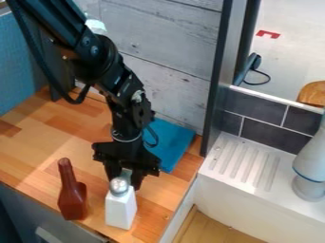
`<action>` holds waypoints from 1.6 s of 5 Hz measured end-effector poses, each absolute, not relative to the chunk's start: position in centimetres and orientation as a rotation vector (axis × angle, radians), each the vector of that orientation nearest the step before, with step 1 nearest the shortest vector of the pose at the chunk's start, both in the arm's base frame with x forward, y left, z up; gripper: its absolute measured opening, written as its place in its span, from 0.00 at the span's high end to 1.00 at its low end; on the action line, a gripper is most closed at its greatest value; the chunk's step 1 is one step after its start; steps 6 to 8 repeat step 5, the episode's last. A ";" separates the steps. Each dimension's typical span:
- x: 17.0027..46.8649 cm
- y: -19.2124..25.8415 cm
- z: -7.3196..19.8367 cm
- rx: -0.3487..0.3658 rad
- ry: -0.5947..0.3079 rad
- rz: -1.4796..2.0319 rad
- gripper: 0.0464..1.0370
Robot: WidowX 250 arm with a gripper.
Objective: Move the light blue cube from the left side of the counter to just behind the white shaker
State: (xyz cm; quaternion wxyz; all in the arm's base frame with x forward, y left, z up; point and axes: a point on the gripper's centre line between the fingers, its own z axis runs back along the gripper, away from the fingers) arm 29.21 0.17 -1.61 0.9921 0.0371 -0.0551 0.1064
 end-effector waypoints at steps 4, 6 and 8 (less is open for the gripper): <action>27.6 2.3 5.6 0.017 -0.196 0.280 0.03; 25.8 3.6 9.3 -0.026 -0.191 0.318 0.03; 25.8 3.6 9.3 -0.026 -0.191 0.318 0.03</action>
